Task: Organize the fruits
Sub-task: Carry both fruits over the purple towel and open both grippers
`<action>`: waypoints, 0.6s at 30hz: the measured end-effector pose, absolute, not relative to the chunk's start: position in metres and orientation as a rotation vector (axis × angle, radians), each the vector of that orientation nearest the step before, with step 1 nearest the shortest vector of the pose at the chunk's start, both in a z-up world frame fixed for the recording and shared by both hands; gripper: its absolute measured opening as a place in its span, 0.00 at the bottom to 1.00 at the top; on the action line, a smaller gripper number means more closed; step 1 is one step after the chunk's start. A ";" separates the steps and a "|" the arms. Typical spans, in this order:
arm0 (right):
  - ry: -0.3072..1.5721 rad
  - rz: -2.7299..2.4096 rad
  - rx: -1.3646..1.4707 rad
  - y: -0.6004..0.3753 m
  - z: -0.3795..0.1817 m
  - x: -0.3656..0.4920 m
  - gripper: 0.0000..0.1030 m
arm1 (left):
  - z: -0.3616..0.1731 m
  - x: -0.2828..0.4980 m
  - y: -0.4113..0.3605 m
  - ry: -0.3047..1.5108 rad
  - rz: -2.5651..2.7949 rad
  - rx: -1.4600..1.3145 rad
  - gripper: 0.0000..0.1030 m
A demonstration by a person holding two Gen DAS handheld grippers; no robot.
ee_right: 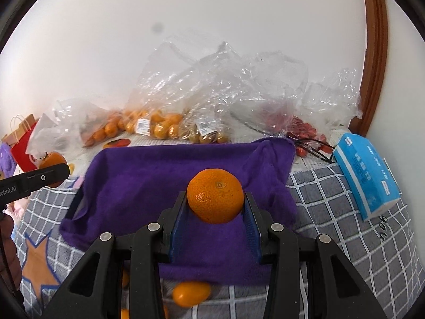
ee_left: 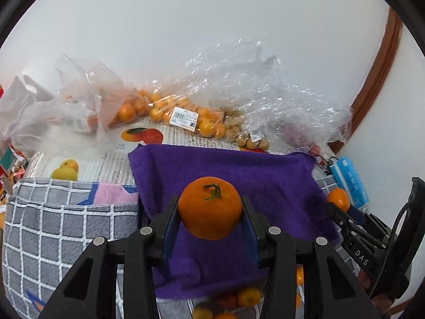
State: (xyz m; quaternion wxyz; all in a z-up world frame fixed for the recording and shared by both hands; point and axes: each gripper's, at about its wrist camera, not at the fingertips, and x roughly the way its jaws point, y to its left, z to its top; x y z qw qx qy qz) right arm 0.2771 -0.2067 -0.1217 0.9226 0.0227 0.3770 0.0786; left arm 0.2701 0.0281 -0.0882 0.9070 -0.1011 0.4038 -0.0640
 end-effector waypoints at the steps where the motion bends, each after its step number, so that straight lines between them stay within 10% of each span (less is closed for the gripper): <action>1: 0.779 0.158 0.045 -0.207 -0.126 0.282 0.40 | -0.093 0.275 0.028 0.837 -0.136 -0.210 0.40; 18: 0.900 0.166 0.050 -0.207 -0.193 0.321 0.40 | -0.158 0.319 0.014 0.974 -0.138 -0.196 0.40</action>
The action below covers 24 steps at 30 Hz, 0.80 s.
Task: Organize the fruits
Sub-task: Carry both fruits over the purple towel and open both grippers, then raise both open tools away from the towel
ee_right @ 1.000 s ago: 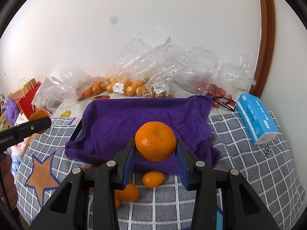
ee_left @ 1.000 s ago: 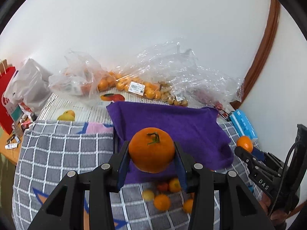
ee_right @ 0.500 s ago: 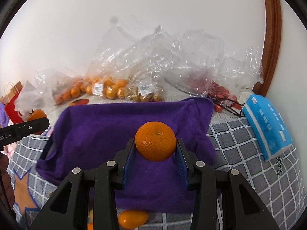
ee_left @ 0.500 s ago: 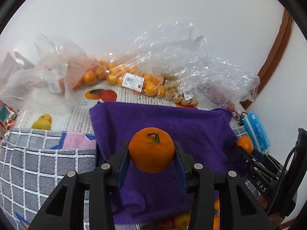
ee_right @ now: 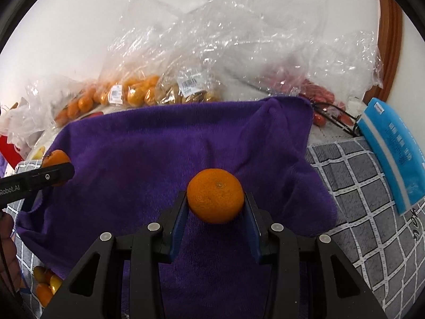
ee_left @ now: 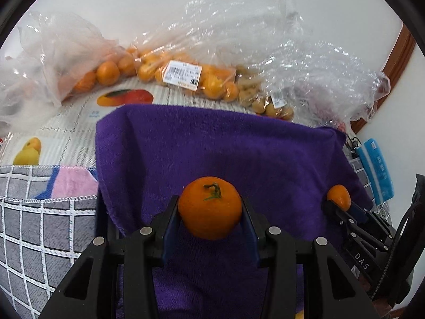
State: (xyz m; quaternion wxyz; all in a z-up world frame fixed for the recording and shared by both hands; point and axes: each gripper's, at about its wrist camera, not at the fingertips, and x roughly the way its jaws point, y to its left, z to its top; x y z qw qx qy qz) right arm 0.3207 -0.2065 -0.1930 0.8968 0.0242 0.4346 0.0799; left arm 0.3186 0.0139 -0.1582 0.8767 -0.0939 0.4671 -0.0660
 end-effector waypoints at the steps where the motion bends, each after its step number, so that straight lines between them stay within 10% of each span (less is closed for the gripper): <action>1: 0.903 0.165 0.052 -0.207 -0.194 0.321 0.40 | -0.159 0.319 0.014 0.978 -0.138 -0.195 0.40; 8: 0.914 0.167 0.053 -0.206 -0.195 0.320 0.41 | -0.162 0.319 0.013 1.008 -0.126 -0.179 0.41; 12: 0.927 0.177 0.056 -0.204 -0.188 0.314 0.62 | -0.152 0.311 0.012 0.998 -0.130 -0.152 0.61; 24: 0.932 0.031 -0.026 -0.204 -0.131 0.252 0.87 | -0.095 0.235 0.015 0.903 -0.088 -0.157 0.61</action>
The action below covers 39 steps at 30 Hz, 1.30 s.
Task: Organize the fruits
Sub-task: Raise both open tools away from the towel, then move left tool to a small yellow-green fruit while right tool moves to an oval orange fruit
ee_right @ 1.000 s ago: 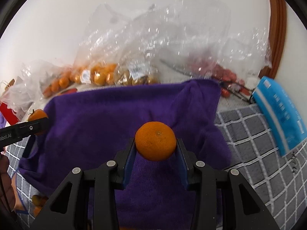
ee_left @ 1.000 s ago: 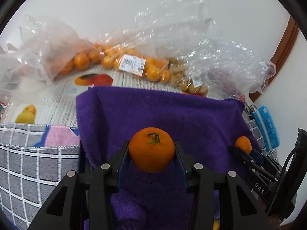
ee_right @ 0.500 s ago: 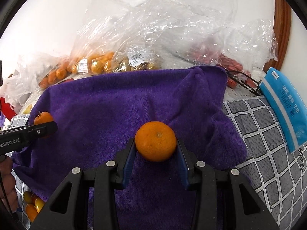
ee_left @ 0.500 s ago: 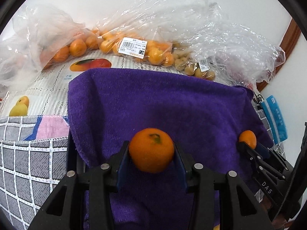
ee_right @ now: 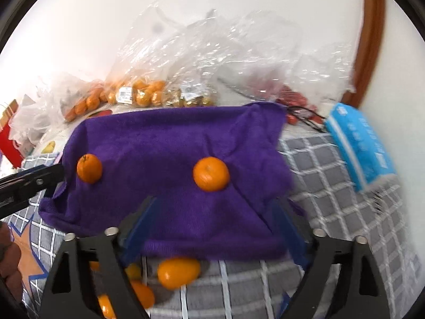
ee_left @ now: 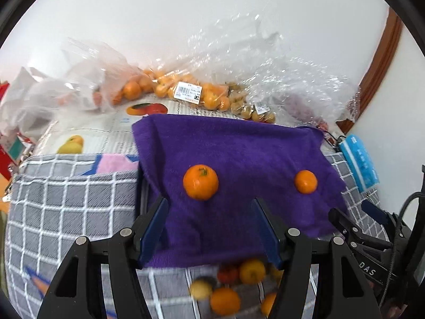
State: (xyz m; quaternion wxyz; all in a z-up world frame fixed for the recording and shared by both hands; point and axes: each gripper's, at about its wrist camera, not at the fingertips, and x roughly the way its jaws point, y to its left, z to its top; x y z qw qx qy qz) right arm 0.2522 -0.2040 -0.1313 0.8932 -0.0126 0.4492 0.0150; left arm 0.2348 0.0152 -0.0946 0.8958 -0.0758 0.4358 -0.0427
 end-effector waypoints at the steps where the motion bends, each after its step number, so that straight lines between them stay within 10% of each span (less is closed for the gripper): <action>1: 0.926 0.011 -0.039 -0.204 -0.127 0.246 0.87 | -0.091 0.227 0.016 0.895 -0.086 -0.155 0.61; 34: 0.809 0.126 0.022 -0.218 -0.123 0.100 0.86 | -0.128 0.103 0.030 0.875 -0.029 -0.094 0.60; 39: 0.885 0.155 0.053 -0.218 -0.146 0.119 0.67 | -0.153 0.114 0.045 0.927 -0.010 -0.105 0.60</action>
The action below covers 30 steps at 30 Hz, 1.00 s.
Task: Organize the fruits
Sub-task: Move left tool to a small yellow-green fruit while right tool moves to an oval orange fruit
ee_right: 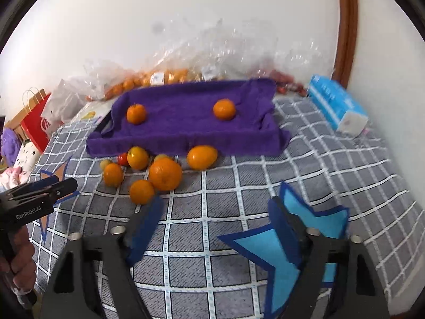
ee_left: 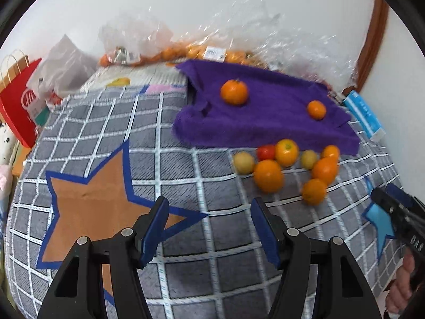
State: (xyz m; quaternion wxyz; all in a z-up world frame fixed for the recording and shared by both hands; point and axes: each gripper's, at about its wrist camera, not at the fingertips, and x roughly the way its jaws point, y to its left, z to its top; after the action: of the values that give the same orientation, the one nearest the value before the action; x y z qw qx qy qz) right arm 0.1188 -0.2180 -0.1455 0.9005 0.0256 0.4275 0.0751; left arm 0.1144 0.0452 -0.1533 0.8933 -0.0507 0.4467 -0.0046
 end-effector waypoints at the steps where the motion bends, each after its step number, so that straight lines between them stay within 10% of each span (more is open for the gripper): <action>1: 0.887 0.157 0.055 -0.217 -0.148 0.121 0.65 | -0.156 0.116 0.047 0.929 -0.006 -0.105 0.60; 6: 0.917 0.179 0.092 -0.215 -0.162 0.150 0.47 | -0.168 0.124 0.058 0.909 -0.003 -0.110 0.59; 30: 0.992 0.199 0.118 -0.216 -0.177 0.191 0.33 | -0.177 0.126 0.057 0.888 -0.040 -0.072 0.60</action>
State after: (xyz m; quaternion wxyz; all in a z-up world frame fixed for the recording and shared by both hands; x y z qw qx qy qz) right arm 0.1907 -0.2159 -0.1768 0.8730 0.0567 0.4749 0.0952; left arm 0.1256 0.0566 -0.1766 0.9023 -0.0348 0.4293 -0.0192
